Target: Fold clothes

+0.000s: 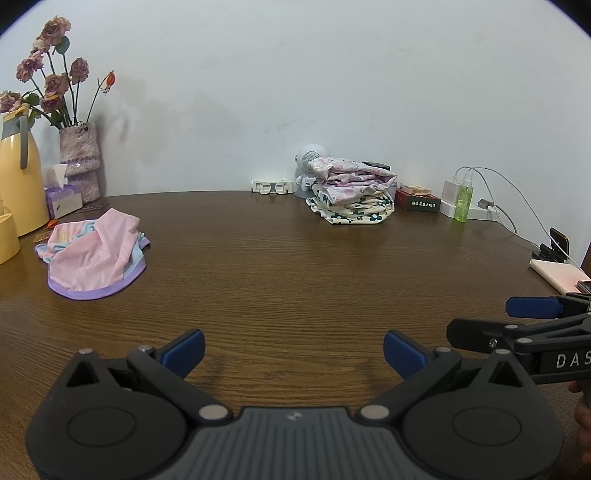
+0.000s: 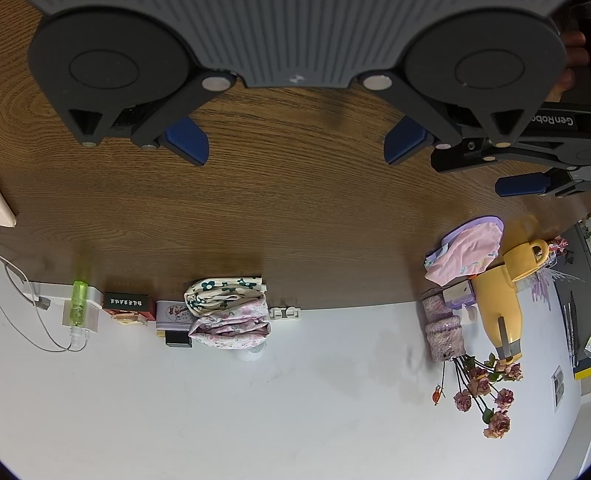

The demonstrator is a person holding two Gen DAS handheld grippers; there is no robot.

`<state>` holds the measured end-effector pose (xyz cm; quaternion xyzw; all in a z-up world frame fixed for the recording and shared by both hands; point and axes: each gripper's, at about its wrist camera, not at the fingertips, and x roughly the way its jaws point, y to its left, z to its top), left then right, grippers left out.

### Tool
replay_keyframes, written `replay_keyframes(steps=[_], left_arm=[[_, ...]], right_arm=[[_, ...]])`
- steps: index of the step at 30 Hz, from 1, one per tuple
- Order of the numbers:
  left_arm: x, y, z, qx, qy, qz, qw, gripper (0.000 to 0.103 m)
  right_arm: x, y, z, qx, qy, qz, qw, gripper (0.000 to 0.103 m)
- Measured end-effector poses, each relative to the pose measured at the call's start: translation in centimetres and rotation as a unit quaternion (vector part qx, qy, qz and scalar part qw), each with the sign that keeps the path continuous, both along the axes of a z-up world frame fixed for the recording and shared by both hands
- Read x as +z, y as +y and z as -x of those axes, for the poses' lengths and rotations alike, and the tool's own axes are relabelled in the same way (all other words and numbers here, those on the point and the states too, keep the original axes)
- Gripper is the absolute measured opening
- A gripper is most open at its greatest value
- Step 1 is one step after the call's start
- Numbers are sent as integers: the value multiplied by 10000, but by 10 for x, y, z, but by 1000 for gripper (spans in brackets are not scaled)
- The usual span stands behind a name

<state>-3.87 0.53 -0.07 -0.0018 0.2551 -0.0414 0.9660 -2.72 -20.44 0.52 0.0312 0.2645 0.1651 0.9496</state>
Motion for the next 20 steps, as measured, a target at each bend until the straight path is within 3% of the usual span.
replay_keyframes(steps=[20], left_arm=[[0, 0, 1, 23, -22, 11, 10000, 103]], right_arm=[[0, -1, -1, 8, -23, -22, 10000, 103]])
